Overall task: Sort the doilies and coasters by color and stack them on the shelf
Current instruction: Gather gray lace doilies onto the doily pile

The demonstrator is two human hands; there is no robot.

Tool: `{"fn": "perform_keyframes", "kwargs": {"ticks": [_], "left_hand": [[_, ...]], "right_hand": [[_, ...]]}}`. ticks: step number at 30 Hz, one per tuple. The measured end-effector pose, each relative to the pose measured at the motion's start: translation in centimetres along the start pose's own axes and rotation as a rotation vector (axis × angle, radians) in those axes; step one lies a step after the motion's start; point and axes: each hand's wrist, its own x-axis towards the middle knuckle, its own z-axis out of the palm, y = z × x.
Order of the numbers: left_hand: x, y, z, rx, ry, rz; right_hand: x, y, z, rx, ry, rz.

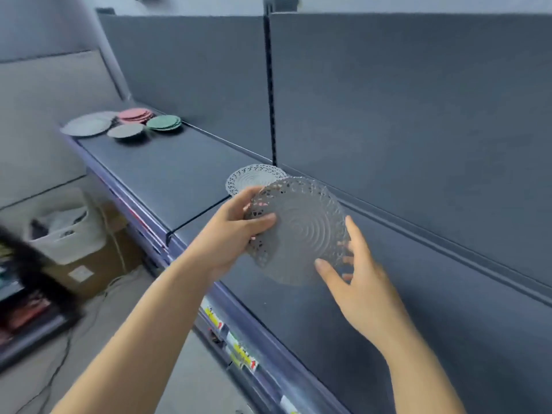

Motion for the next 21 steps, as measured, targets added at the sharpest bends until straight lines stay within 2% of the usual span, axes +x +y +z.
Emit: {"fn": "perform_keyframes", "kwargs": {"ticks": [4, 8, 11, 15, 21], "left_hand": [[-3.4, 2.1, -4.7, 0.111, 0.117, 0.022], [-5.5, 2.7, -10.6, 0.27, 0.206, -0.143], [-6.9, 2.4, -16.2, 0.242, 0.256, -0.187], [-7.5, 1.7, -25.1, 0.175, 0.298, -0.188], [-6.4, 3.0, -39.2, 0.117, 0.415, -0.042]], "right_hand": [[0.9, -3.9, 3.5, 0.215, 0.003, -0.083], [1.9, -8.1, 8.4, 0.264, -0.147, -0.101], [2.6, -11.2, 12.5, 0.287, -0.232, -0.117], [4.2, -15.3, 19.3, 0.393, -0.25, -0.035], [9.0, -22.8, 30.9, 0.666, -0.259, 0.075]]}}
